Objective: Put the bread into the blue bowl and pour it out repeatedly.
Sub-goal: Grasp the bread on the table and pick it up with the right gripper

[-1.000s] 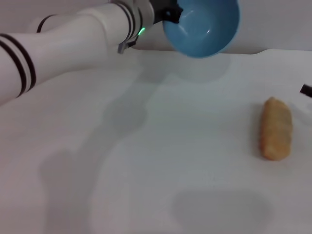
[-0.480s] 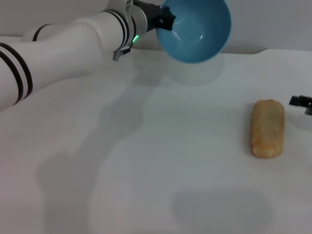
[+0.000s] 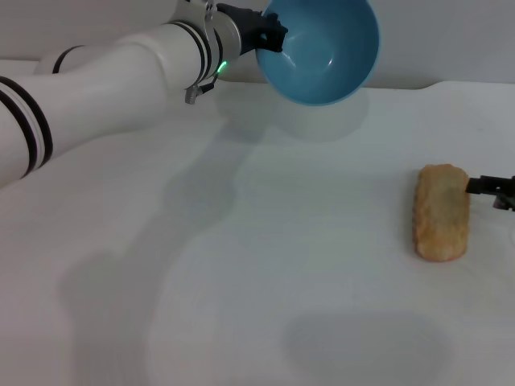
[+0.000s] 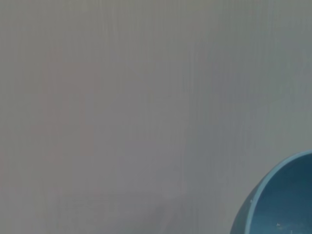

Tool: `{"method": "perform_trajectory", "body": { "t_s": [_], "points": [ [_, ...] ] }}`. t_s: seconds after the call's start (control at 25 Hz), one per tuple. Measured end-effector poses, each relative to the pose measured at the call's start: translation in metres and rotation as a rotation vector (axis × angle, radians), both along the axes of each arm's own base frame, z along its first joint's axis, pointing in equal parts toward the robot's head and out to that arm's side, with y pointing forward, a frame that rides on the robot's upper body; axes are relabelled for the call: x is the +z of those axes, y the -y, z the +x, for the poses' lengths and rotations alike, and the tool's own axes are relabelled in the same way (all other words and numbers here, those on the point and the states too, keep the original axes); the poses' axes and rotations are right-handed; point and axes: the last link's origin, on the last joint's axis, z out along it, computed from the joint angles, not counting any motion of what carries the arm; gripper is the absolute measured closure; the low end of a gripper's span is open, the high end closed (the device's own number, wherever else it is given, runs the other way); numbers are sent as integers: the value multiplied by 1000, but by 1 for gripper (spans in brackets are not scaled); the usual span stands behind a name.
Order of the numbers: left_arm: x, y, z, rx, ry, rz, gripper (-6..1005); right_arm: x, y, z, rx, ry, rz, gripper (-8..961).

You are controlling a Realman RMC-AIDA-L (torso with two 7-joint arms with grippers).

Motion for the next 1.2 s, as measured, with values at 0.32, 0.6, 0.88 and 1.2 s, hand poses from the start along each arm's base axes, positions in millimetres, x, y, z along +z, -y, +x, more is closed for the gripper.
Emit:
{"method": "perform_trajectory", "body": {
  "t_s": [0.32,0.6,0.88,1.2],
  "points": [
    [0,0,-1,0,1,1,999,-9,-3,-1,-6,16,-22,266],
    [-1,1,-3,4,-2,0,1000,-26,-5,-5,-15,26,-7,268],
    [0,3,-7,11,-2,1,1000,-36,-5,-7,-9,31,-19,271],
    [0,5,-12,21,1,3,999,-39,-5,-10,54,54,-14,391]
  ]
}}
